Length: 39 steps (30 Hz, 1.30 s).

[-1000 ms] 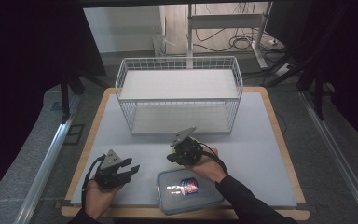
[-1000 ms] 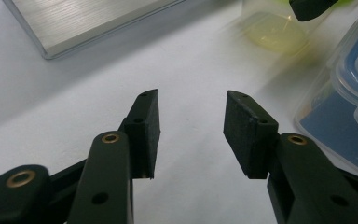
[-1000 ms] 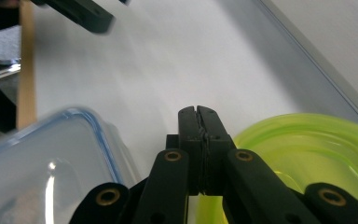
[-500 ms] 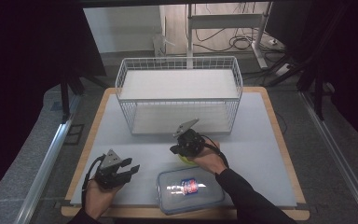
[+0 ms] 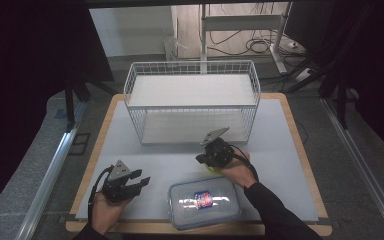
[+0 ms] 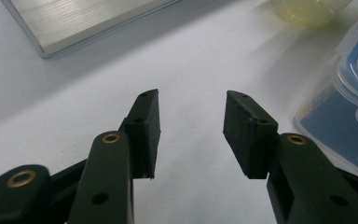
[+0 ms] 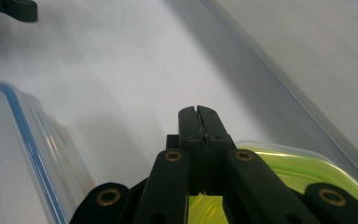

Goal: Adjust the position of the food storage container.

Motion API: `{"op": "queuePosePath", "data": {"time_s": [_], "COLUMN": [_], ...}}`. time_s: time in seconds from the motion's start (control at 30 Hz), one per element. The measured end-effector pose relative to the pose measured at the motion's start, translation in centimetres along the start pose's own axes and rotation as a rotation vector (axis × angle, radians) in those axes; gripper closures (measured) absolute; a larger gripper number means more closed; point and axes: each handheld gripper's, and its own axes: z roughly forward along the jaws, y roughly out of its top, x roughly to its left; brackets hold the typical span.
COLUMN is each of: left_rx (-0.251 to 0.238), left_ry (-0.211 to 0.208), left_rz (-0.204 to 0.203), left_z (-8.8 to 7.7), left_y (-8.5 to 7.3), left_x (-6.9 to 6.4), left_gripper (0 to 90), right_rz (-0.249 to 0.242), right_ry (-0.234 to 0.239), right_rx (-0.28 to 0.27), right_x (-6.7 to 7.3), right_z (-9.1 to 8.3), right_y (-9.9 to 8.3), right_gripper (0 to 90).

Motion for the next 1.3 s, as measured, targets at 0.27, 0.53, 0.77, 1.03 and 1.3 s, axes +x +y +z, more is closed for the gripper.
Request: {"op": "queuePosePath", "data": {"time_s": [0.27, 0.53, 0.77, 1.03, 1.3], "left_rx": [0.003, 0.006, 0.012, 0.012, 0.020], "left_ry": [-0.004, -0.014, -0.028, -0.046, -0.160], "left_rz": [-0.001, -0.008, -0.014, -0.017, -0.025], "left_z": [0.1, 0.2, 0.4, 0.2, -0.9], "left_y": [0.0, 0.0, 0.1, 0.1, -1.3], "left_x": [-0.1, -0.1, -0.1, -0.4, -3.2], "left_gripper": [56.5, 57.6, 59.0, 61.9, 78.5], "right_rz": [0.045, 0.104, 0.163, 0.163, 0.199], "right_ry": [-0.056, -0.119, -0.164, -0.158, -0.122], "right_rx": [-0.002, 0.009, 0.009, -0.041, -0.088], "right_x": [-1.6, -3.3, -4.4, -3.1, 1.3], "right_z": [-2.5, -4.9, -6.8, -7.7, -9.2], "right_y": [-2.5, -5.4, -8.1, -8.4, -11.6], "right_gripper": [88.8, 88.7, 88.4, 87.6, 88.0]}}
